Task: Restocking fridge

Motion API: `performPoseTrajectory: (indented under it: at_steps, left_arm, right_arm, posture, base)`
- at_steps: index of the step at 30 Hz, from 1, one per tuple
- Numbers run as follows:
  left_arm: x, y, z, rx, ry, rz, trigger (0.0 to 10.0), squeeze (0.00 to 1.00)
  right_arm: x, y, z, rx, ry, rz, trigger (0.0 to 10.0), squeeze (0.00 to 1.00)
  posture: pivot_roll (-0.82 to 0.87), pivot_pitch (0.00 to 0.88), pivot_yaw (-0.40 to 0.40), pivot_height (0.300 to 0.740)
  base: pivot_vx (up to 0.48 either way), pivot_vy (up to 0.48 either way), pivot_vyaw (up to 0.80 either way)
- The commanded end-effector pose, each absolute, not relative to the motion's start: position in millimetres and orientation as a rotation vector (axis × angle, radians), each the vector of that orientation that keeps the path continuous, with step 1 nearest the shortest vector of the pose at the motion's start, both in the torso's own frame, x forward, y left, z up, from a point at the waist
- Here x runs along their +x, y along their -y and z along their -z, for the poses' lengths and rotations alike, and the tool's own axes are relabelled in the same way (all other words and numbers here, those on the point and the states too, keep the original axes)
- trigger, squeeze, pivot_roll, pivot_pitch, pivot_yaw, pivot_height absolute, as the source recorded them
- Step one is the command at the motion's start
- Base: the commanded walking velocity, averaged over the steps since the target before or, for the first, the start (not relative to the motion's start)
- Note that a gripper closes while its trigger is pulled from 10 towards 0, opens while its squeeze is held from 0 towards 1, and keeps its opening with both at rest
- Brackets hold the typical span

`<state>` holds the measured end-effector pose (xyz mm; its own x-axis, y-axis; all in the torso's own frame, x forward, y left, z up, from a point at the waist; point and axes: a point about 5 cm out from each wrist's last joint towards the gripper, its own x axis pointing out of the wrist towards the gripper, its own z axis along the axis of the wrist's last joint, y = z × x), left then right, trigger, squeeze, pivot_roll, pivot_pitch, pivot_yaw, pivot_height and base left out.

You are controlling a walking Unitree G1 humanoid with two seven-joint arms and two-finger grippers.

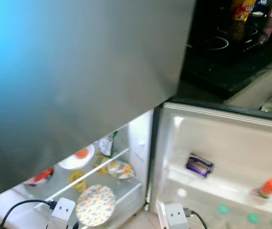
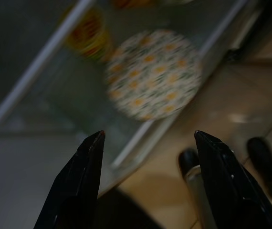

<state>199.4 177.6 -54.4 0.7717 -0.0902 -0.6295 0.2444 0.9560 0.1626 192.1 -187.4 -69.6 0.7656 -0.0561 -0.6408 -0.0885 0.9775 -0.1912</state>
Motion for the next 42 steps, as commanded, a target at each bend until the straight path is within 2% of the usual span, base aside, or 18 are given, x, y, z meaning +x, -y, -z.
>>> performPoseTrajectory:
  at_steps: [1,13,31,42]
  left_arm:
    - [195.5,-179.0,56.9,0.250,-0.680,0.184,10.0,0.00]
    - [198.1,-179.7,53.9,0.227,-0.656,0.170,10.0,0.00]
    - [197.3,-179.8,55.2,0.227,-0.663,0.172,10.0,0.00]
    - [196.5,-179.7,55.8,0.230,-0.668,0.173,10.0,0.00]
  right_arm:
    - [188.7,184.4,71.8,-0.212,-0.706,-0.021,10.0,0.00]
    - [188.6,184.2,72.0,-0.212,-0.709,-0.029,10.0,0.00]
    - [192.5,165.1,70.2,-0.200,-0.680,-0.196,10.0,0.00]
    - [190.3,164.7,71.2,-0.189,-0.686,-0.207,10.0,0.00]
  posture:
    - [-0.13,0.118,0.015,0.740]
    - [-0.13,0.114,0.018,0.740]
    - [-0.13,0.106,0.020,0.740]
    - [-0.12,0.108,0.020,0.740]
  base:
    - [0.000,-0.480,0.00]
    - [0.000,-0.023,0.00]
    - [0.000,0.000,0.00]
    - [0.000,0.000,0.71]
